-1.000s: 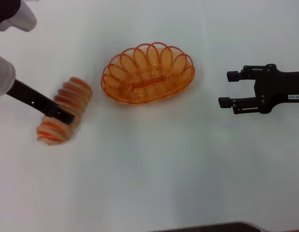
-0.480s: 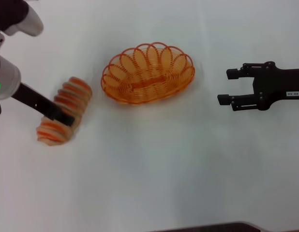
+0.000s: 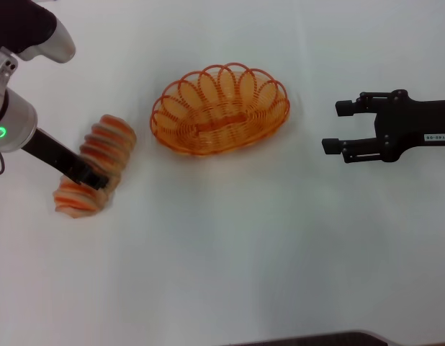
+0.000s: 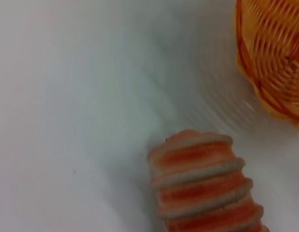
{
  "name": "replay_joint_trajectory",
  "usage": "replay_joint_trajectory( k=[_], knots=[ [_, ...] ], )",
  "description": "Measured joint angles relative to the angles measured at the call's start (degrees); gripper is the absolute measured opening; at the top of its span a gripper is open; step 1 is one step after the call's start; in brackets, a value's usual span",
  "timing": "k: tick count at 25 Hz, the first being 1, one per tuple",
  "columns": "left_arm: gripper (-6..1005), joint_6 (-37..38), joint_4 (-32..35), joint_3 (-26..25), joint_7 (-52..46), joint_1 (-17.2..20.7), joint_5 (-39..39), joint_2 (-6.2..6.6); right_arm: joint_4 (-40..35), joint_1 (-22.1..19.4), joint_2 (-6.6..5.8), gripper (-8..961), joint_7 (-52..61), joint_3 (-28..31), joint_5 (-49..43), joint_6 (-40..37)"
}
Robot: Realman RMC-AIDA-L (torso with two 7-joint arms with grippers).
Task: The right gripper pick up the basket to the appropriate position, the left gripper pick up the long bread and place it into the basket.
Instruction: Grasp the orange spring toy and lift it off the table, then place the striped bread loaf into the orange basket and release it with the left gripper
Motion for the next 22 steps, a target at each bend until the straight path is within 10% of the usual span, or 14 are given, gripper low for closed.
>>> replay_joint_trajectory(
  k=[22],
  knots=[
    [442,1.2,7.5,0.1,4.7,-0.1,-1.8,0.20,0.2,0.4,0.21,816,0.0,0.0,0.0,0.1]
  ],
)
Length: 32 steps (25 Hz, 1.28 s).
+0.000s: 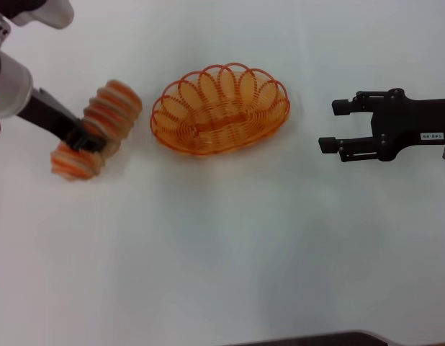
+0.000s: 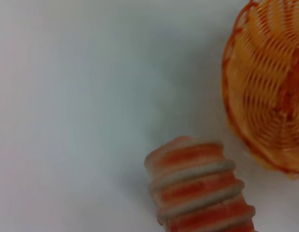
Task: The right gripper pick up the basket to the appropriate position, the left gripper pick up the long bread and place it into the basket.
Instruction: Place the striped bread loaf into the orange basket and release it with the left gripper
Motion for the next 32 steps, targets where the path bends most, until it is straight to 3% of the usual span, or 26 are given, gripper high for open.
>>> replay_joint_trajectory(
  k=[6,7,15,24,32],
  knots=[
    [385,0.4,3.7,-1.5,4.6,0.1,-1.3,0.20,0.0,-0.2,0.05,816,0.0,-0.5,-0.1,-0.2],
    [376,1.4,6.1,-4.0,10.6,-0.1,-3.0,0.11,0.0,-0.2,0.04,816,0.0,-0.6,-0.1,-0.3],
    [308,6.1,9.0,-4.3,18.4,-1.8,-9.3,0.15,0.0,-0.3,-0.02,816,0.0,-1.3,-0.1,-0.5],
    [261,5.0,8.6,1.3,19.0,-4.4,-14.6,-0.29,0.1,-0.1,0.12,816,0.0,-2.9,-0.1,-0.5],
    [255,-2.2,4.8,8.2,18.7,-3.9,-18.7,-0.68,0.1,-0.1,0.49,816,0.0,-3.4,-0.1,-0.6]
  ],
)
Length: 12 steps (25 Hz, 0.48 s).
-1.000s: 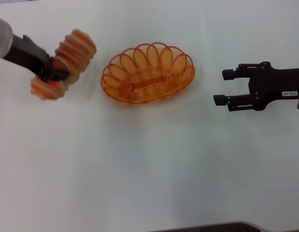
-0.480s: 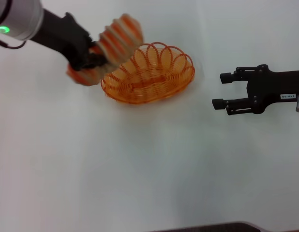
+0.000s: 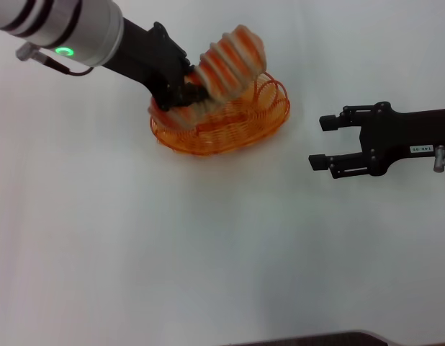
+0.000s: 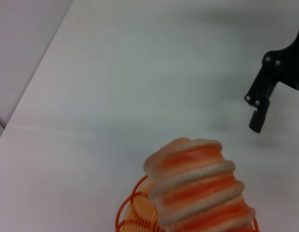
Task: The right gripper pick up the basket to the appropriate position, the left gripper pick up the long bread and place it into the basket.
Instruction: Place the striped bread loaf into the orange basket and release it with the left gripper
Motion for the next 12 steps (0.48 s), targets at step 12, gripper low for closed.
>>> replay_joint_trajectory(
  k=[12],
  knots=[
    [234,-9.1,-4.0,5.7,0.4,2.9,-5.0,0.14,0.0,0.2,0.18,816,0.0,0.0,0.0,0.3]
  ],
)
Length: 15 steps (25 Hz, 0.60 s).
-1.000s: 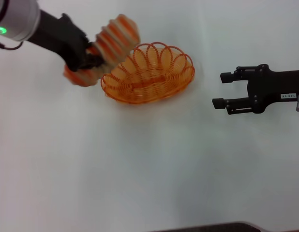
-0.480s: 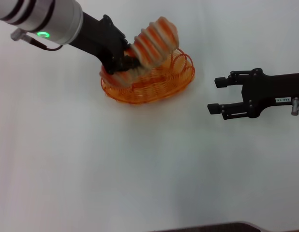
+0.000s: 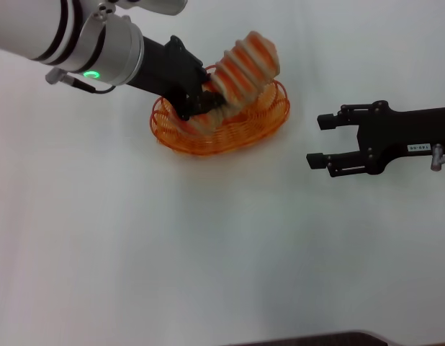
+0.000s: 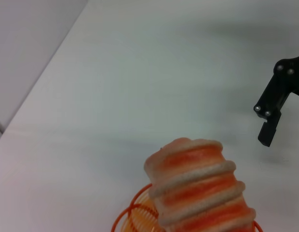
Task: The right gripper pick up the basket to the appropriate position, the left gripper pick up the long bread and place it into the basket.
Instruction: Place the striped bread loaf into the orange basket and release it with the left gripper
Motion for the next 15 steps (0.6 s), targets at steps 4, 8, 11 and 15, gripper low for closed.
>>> replay_joint_trajectory(
  k=[4,8,11,15],
  knots=[
    [229,-0.6,-1.1,-0.8,-1.4,-0.1,-0.4,0.05,0.0,0.3,0.07,816,0.0,0.0,0.0,0.1],
    [310,-1.5,-1.3,-1.6,-2.3,0.4,-1.2,0.20,0.0,0.4,0.07,816,0.0,0.0,0.0,0.1],
    [393,-1.4,-1.4,-1.6,-2.1,0.5,-1.1,0.21,0.0,0.5,0.07,816,0.1,0.0,0.0,0.2],
    [527,-0.6,-1.4,-1.6,-2.0,0.6,-1.1,0.22,0.0,0.5,0.07,816,0.1,0.2,0.0,0.5]
  ],
)
